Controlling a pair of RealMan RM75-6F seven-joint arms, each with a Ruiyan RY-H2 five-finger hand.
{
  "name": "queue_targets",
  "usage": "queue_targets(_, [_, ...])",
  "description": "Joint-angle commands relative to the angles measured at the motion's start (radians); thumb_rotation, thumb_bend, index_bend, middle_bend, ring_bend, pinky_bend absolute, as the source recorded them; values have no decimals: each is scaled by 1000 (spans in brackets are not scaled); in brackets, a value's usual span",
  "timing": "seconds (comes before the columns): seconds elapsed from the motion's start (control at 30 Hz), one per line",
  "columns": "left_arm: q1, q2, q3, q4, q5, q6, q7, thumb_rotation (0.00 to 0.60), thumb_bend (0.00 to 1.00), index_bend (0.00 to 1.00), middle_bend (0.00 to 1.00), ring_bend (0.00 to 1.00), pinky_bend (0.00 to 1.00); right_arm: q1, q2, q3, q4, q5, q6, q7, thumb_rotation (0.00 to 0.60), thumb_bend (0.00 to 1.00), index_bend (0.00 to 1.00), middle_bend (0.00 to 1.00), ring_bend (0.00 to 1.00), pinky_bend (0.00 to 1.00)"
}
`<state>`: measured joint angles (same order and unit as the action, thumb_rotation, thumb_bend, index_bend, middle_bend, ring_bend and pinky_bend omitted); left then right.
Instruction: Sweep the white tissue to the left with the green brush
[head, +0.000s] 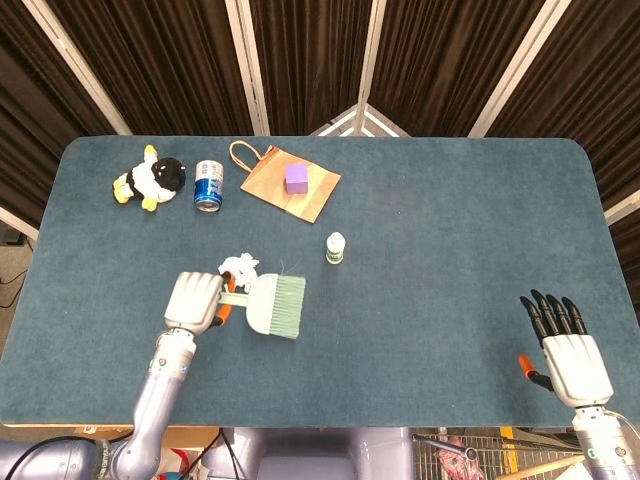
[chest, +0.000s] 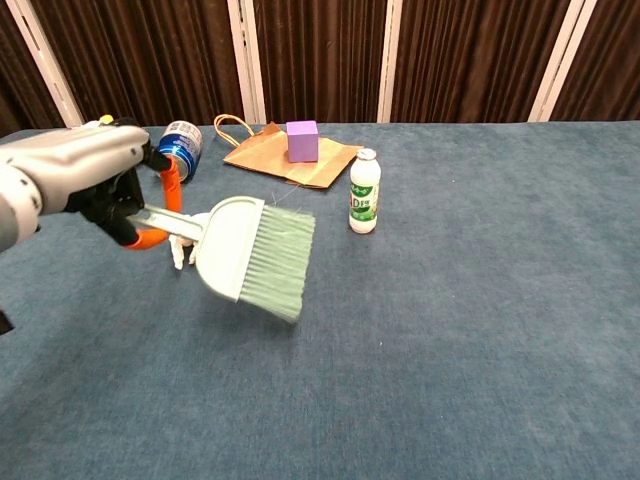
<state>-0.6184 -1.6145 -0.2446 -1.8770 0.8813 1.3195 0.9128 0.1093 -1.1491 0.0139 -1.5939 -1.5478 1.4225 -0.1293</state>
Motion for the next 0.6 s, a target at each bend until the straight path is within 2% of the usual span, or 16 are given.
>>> queue_targets(0.03, [-76,-33,-64,24,-92,-12,78,600,673,756,1000,1000,1000,0,2,2,-1,5,-2,9,600,323,0,0,0,0])
queue_targets(0.1, [-130,-62,-100,70,-169,-21,136,600,674,757,1000,1000,1000,2,3,3,-2,10,-7,19,600,323,0,0,0,0])
queue_targets(0.27, [-191,-96,-131,145,-248,-23,173,600,698,757,1000,1000,1000,4,6,5,-5,20,-16,29,600,324,0,0,0,0])
queue_targets(0.5, [-245,-124,-137,287,-323,-67,166,600,711,759,1000,1000,1000,5,9,4,-11,23,-23,34,600,323,0,0,0,0])
queue_targets(0.6, [-243,-118,-126,312,-332,-71,148,600,715,762,1000,1000,1000,5,9,4,-11,26,-25,32,600,323,0,0,0,0])
